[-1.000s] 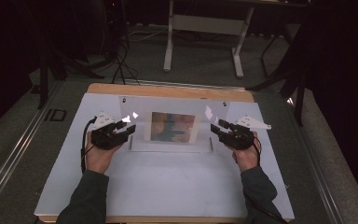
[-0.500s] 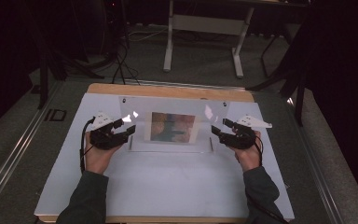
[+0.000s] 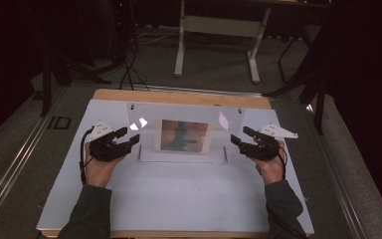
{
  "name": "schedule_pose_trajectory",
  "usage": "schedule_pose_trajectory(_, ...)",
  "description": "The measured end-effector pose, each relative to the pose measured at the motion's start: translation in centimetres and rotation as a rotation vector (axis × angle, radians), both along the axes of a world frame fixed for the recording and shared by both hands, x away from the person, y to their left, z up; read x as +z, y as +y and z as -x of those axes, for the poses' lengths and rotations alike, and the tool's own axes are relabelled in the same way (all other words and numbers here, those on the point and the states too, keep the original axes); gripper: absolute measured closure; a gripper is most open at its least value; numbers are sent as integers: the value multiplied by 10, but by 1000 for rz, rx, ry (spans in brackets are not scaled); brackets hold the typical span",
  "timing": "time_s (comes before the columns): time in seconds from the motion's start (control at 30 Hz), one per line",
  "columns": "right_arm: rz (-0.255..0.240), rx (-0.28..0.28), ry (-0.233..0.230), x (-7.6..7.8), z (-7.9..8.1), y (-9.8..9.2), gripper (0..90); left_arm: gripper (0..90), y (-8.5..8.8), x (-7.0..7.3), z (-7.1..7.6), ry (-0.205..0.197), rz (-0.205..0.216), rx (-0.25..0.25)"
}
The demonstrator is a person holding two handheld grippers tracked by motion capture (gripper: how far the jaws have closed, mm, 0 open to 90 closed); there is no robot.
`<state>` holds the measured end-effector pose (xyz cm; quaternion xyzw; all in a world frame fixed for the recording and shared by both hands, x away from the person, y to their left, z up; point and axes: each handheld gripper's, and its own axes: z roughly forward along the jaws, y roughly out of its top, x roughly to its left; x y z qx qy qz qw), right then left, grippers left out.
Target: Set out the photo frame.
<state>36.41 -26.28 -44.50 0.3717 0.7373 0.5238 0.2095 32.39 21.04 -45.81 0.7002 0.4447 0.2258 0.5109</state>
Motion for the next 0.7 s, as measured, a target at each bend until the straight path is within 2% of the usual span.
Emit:
schedule_pose_trajectory(0.13,-7,4,2,1,2,-6,342,425,2,2,4,1,-11,-1)
schedule_pose_trajectory(0.43,-18,-1,3,4,5,-19,347,427,10,2,6,7,-4,16)
schedule_pose_trajectory(0.6,-38,-13,11,4,5,-33,353,429,21,3,8,8,12,46)
schedule_pose_trajectory(0.7,-42,-32,37,1,2,-42,354,430,29,3,8,14,7,80)
